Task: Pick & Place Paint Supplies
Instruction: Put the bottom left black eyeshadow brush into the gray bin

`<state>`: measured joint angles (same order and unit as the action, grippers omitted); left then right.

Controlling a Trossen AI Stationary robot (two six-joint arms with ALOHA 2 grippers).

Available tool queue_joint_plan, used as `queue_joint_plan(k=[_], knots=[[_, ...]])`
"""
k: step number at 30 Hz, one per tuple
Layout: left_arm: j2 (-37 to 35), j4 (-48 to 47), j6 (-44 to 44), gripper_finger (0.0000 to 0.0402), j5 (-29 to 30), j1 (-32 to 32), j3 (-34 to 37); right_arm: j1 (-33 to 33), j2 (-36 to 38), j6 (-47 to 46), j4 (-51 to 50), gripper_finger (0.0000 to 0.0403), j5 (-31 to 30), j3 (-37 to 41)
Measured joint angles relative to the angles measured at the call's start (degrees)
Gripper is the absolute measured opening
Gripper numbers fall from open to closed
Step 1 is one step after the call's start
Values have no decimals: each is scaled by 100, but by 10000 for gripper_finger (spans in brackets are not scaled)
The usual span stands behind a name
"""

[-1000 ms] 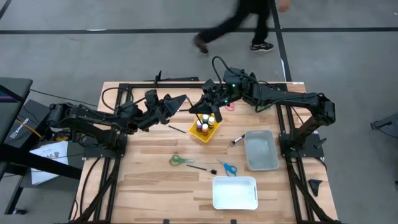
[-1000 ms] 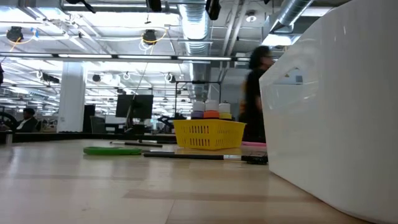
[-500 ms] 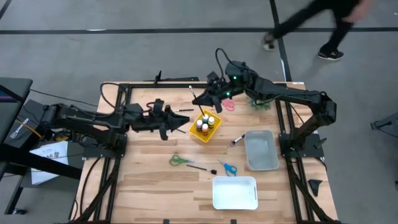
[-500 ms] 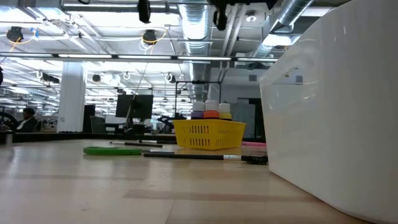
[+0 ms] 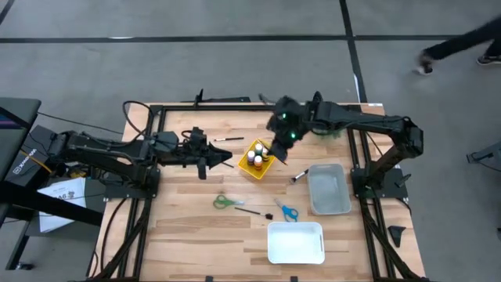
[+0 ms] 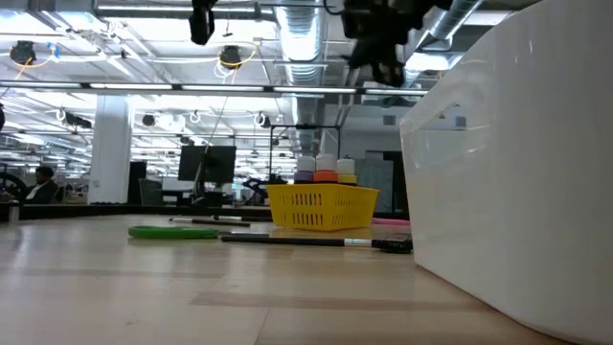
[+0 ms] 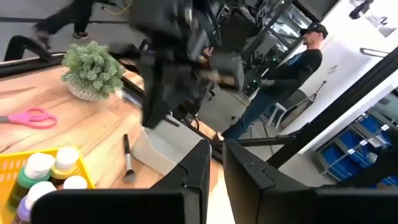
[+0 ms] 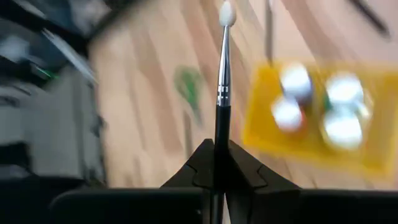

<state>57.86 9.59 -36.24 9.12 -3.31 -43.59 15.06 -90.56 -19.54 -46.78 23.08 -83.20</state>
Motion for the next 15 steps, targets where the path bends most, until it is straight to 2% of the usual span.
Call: queue_joint_plan(k=[3, 8, 12, 15], knots=[[1, -98, 7, 39, 6, 72, 0, -229, 0, 67, -558, 9, -465, 122], [2, -107, 29, 40, 13, 208, 0, -701, 182, -196, -714, 10, -523, 739], [3, -111, 39, 38, 35, 282, 0, -1018, 598, -667, -649, 11, -526, 1451], [3, -131, 42, 38, 35, 308, 0, -1193, 1219, -1111, -459, 9, -541, 1974]])
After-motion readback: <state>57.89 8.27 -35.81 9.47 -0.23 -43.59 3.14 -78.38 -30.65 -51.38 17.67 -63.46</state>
